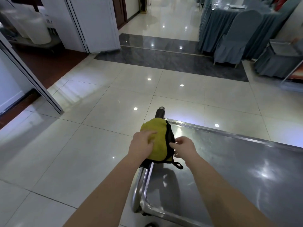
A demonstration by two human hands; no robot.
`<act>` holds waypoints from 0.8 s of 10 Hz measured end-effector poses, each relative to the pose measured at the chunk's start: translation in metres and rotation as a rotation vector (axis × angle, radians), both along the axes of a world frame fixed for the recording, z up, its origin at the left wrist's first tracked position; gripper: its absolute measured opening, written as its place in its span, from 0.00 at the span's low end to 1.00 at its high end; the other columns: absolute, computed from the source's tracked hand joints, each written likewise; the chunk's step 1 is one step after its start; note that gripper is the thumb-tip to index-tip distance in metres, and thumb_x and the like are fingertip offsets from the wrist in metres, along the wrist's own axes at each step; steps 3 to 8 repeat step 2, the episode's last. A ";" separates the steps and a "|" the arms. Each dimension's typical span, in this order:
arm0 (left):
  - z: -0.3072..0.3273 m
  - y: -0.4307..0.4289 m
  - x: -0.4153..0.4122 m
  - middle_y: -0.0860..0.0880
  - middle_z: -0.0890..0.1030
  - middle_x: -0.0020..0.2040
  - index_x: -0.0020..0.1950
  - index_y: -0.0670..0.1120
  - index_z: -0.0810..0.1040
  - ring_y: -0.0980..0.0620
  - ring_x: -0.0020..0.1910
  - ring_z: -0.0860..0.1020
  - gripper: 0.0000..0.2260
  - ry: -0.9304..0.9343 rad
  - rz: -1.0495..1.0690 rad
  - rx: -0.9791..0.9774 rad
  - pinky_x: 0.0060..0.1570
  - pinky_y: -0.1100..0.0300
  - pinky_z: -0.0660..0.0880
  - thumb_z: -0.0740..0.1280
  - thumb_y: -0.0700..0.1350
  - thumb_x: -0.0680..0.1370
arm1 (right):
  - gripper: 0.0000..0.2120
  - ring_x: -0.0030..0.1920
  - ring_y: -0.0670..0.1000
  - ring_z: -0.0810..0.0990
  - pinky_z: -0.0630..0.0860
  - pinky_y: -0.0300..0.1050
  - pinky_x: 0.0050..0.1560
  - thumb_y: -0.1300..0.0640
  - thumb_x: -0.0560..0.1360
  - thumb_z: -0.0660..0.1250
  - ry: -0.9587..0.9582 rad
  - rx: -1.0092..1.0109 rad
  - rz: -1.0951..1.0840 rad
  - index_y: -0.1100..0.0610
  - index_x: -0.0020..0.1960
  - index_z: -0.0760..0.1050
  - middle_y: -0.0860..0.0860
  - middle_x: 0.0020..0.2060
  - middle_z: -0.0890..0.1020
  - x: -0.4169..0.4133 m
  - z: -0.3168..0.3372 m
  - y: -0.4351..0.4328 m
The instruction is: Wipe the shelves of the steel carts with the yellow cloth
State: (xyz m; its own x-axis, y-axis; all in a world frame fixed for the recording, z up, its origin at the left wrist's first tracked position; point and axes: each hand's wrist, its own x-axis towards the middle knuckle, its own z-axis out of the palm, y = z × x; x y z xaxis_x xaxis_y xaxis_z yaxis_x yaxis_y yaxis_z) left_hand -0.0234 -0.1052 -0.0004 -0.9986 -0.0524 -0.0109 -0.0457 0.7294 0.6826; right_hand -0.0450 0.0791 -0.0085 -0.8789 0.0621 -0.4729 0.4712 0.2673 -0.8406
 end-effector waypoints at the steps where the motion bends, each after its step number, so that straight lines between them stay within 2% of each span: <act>1: -0.004 0.007 0.005 0.52 0.73 0.68 0.66 0.53 0.76 0.47 0.64 0.70 0.16 -0.036 -0.064 -0.287 0.62 0.50 0.70 0.63 0.46 0.79 | 0.13 0.44 0.52 0.78 0.77 0.48 0.47 0.61 0.73 0.71 0.091 0.246 0.125 0.55 0.57 0.76 0.53 0.50 0.80 0.010 -0.014 0.008; 2: 0.012 0.019 -0.009 0.53 0.72 0.67 0.66 0.54 0.73 0.46 0.61 0.70 0.17 0.028 -0.095 -0.468 0.56 0.52 0.69 0.59 0.46 0.78 | 0.19 0.53 0.50 0.76 0.75 0.47 0.53 0.59 0.72 0.72 0.357 0.315 0.160 0.51 0.62 0.75 0.47 0.54 0.77 -0.003 0.008 0.012; 8: 0.012 0.019 -0.009 0.53 0.72 0.67 0.66 0.54 0.73 0.46 0.61 0.70 0.17 0.028 -0.095 -0.468 0.56 0.52 0.69 0.59 0.46 0.78 | 0.19 0.53 0.50 0.76 0.75 0.47 0.53 0.59 0.72 0.72 0.357 0.315 0.160 0.51 0.62 0.75 0.47 0.54 0.77 -0.003 0.008 0.012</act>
